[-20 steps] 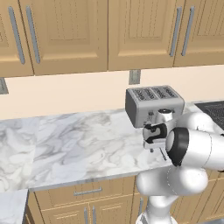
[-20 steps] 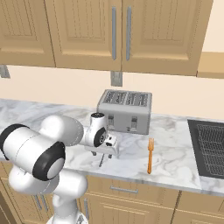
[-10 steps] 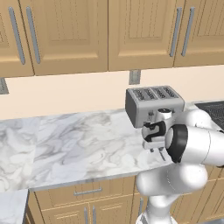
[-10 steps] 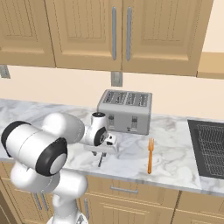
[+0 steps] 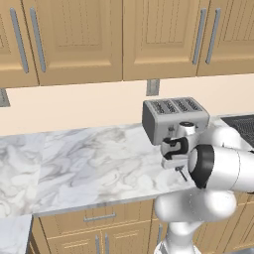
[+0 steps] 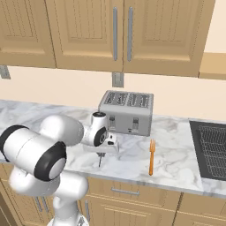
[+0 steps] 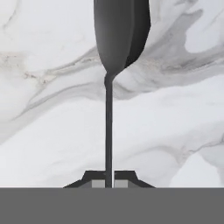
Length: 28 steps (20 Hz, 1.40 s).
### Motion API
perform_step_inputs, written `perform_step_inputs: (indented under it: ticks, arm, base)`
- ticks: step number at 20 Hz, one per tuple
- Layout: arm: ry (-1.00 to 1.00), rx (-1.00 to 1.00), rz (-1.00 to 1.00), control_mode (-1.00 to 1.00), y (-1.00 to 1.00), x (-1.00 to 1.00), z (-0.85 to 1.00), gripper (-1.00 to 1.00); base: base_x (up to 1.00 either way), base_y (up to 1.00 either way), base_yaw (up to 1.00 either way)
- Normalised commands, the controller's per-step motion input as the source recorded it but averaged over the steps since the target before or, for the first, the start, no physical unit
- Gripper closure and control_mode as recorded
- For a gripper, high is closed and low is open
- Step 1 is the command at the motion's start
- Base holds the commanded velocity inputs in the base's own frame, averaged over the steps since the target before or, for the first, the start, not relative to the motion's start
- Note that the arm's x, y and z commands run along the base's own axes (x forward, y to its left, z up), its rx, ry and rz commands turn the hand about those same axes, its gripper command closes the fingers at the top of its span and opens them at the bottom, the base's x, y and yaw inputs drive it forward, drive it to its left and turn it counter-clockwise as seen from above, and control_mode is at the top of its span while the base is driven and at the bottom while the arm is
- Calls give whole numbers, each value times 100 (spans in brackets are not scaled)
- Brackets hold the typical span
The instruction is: Take the fork and place it on the left side of the plate. Then take the spoon and place it on the right side of the plate. Make sure they're directly next to the plate.
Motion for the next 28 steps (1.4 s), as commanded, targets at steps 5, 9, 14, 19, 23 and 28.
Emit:
perform_step_inputs:
  ticks: [5,9,14,19,23,28]
  arm:
    - [-16,0,13,-100,-2,-40,34,100]
    - [-21,0,16,-100,-6,-43,61,100]
    - [-23,0,15,-100,-2,-49,85,100]
    - [-20,0,13,-100,-2,-56,92,100]
    - [-14,0,11,-100,-12,-58,92,100]
    - [-12,2,10,-100,-38,-50,86,100]
  base:
    - [0,0,0]
    - [0,0,0]
    - [0,0,0]
    - [0,0,0]
    - [0,0,0]
    - [0,0,0]
